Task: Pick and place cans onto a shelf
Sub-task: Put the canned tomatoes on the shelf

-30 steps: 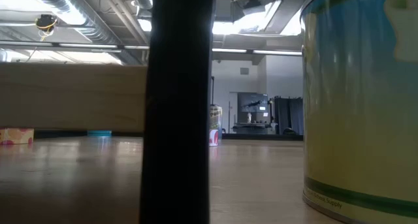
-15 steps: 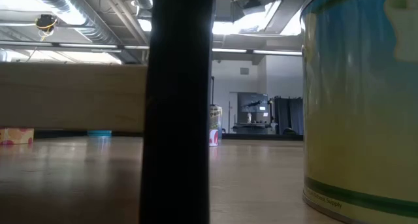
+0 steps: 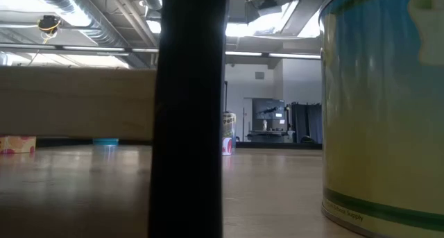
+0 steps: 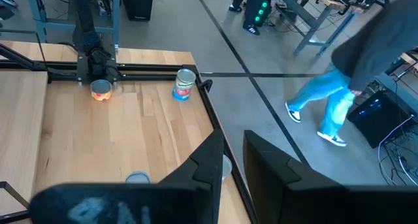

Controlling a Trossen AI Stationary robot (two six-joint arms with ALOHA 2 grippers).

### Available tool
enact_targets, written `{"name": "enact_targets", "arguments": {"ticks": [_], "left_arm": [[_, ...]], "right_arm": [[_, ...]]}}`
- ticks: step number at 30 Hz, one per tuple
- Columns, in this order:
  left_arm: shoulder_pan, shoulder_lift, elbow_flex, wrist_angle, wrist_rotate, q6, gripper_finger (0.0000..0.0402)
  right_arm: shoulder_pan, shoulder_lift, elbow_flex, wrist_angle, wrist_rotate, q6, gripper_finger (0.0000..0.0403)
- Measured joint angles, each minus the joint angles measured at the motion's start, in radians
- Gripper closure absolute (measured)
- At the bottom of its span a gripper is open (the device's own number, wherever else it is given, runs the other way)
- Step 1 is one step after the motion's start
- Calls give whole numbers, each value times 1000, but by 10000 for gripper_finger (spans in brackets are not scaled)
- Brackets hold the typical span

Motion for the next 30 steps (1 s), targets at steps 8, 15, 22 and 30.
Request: {"name": "enact_targets", "arguments": {"ticks": [8,15,22,30], "left_arm": [[18,0,0,24,58,-80,401],[18,0,-1,37,52,-185,401],[18,1,-70,158,66,-181,401],[18,1,-88,190,82,-174,401]], "right_arm": [[0,0,0,-1,0,-1,340],[0,0,0,-11,0,-1,340],[0,0,0,-16,0,-1,340],[0,0,0,-16,0,-1,340]]}}
